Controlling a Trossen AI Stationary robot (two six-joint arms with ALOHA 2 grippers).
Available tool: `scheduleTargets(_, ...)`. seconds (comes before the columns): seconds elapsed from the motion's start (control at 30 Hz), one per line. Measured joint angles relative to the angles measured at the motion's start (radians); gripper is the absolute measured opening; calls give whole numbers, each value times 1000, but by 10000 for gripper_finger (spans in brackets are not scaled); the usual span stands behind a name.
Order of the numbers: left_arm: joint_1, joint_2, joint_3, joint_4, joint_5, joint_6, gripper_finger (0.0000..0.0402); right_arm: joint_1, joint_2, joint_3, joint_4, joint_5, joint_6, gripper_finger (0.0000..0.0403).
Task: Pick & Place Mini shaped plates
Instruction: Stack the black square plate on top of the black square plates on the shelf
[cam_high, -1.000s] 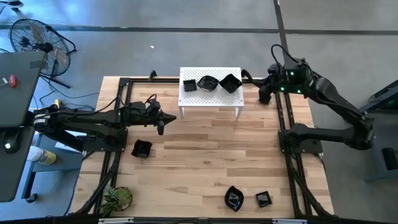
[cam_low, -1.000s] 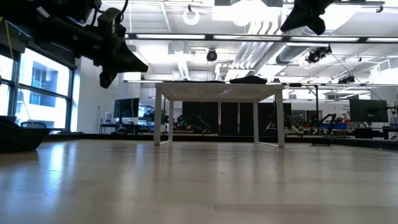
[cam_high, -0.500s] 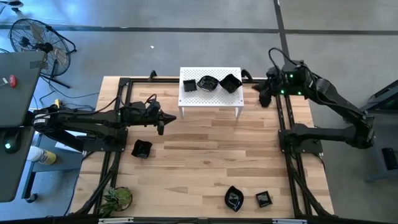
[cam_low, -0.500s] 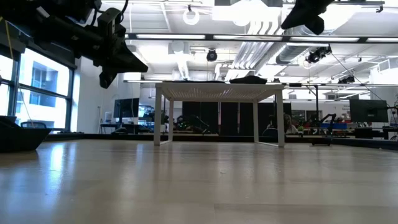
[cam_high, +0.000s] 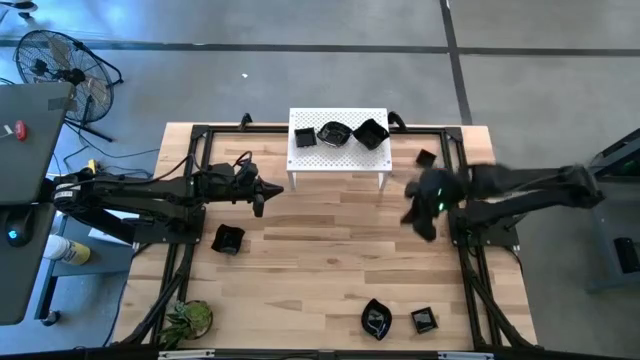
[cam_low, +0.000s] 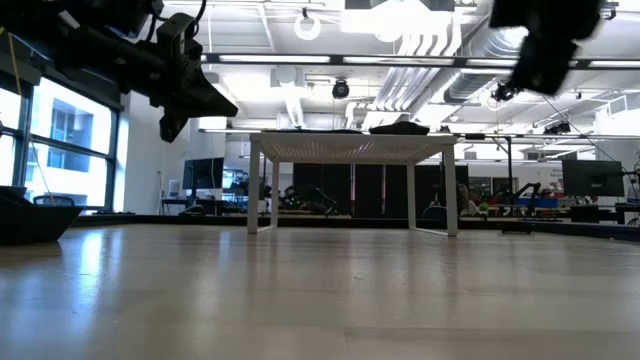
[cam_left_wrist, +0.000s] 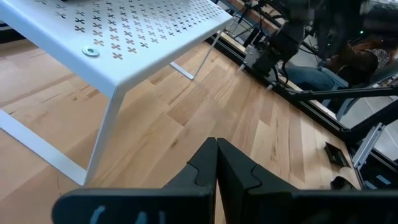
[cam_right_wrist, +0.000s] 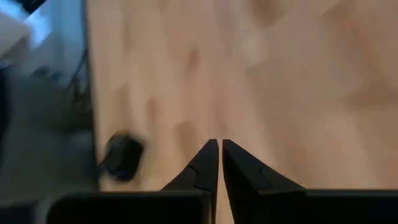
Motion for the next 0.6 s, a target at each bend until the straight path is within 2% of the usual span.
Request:
scheduleTargets(0.1,0,0,0,1,-21,3,1,101,0,-146,165,-71,137,33)
scheduleTargets(0.2,0,0,0,-7,-87,5,1,209,2,-257,329,-90,246,58)
scheduleTargets(0.3,0,0,0,-8,-91,5,1,310,3,-330,448,-95,318,86)
scheduleTargets(0.43,0,0,0,-21,-90,5,1,401,16,-376,491,-97,383,116)
scheduleTargets(0.6,0,0,0,-22,-90,5,1,468,65,-373,496,-104,386,129)
